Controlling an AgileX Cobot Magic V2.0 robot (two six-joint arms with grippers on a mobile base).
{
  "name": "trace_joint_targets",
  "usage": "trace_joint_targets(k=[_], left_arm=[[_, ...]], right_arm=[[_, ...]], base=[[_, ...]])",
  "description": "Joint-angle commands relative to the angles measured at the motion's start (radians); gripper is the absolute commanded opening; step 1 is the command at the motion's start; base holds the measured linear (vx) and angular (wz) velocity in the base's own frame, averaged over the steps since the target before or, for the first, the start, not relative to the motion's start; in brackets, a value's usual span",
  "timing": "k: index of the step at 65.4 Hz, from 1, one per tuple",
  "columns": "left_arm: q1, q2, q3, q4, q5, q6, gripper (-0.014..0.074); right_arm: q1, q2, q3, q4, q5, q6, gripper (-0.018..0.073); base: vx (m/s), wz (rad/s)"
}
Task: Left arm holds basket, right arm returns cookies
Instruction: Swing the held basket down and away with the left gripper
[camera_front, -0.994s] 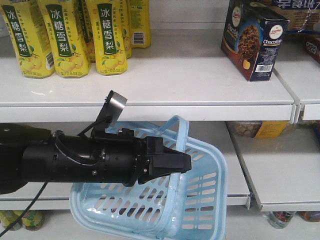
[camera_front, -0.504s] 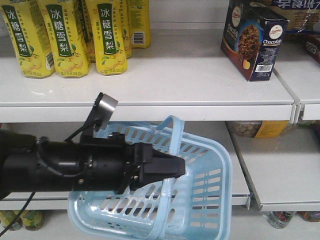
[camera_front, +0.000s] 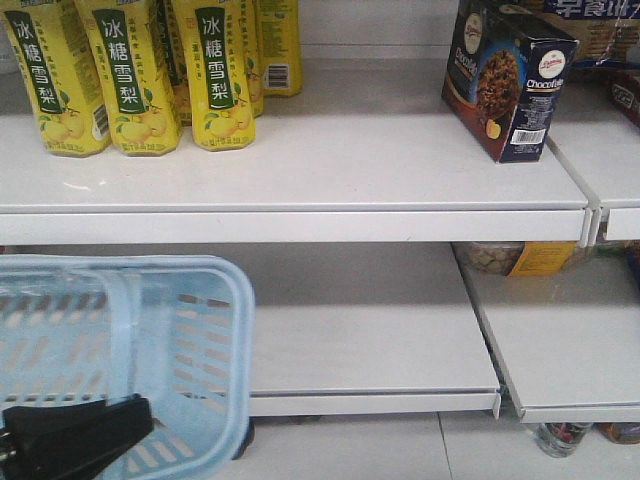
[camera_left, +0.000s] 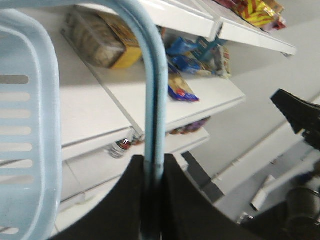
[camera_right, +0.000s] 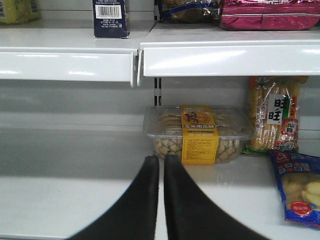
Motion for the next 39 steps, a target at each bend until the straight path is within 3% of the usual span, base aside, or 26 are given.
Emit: trace_joint_targets(k=[1,4,7,8,12,18,22,28,34,39], left_arm=[[-0.006,-0.089,0.025,0.217,-0.141,-0.188,-0.0003],[-0.006,-0.124,0.062,0.374,-0.184,-0.285,-0.0003],[-0.006,-0.151,0.085,0.474,-0.220,-0.366,-0.0003],[-0.006,-0.168,0.104,0.552,-0.236,-0.416,-0.0003],[-0.006,-0.198,0.148,0.710,-0.290,-0.505,-0.0003],[-0.001,-0.235,0.225,0.877,-0.398,-0.604,-0.0003],[0.024,-0.259,0.270,0.930,-0.464,-0.616,-0.0003],[0.113,-0.314,0.339,0.968,-0.504,-0.616,-0.0003],[0.228,-0.383,0.372,0.992,-0.488,-0.635,-0.0003],[0.320,-0.434,0.371,1.067,-0.429,-0.674,-0.0003]], right_arm=[[-0.002,0.021,-0.024,-0.014,-0.065,0.001,-0.0011],[-0.002,0.021,-0.024,-0.014,-0.065,0.001,-0.0011],[-0.002,0.021,-0.024,-0.014,-0.065,0.001,-0.0011],[-0.002,0.021,-0.024,-0.014,-0.065,0.001,-0.0011],[-0.002,0.021,-0.024,-0.014,-0.065,0.001,-0.0011],[-0.002,0.021,-0.024,-0.014,-0.065,0.001,-0.0011],[-0.002,0.021,-0.024,-0.014,-0.065,0.001,-0.0011],[-0.002,0.021,-0.024,-0.014,-0.065,0.001,-0.0011],[-0.002,0.021,-0.024,-0.014,-0.065,0.001,-0.0011],[-0.002,0.021,-0.024,-0.014,-0.065,0.001,-0.0011]], base=[[0.00,0.00],[0.00,0.00],[0.00,0.00],[0.00,0.00],[0.00,0.00],[0.00,0.00],[0.00,0.00],[0.00,0.00],[0.00,0.00],[0.00,0.00]])
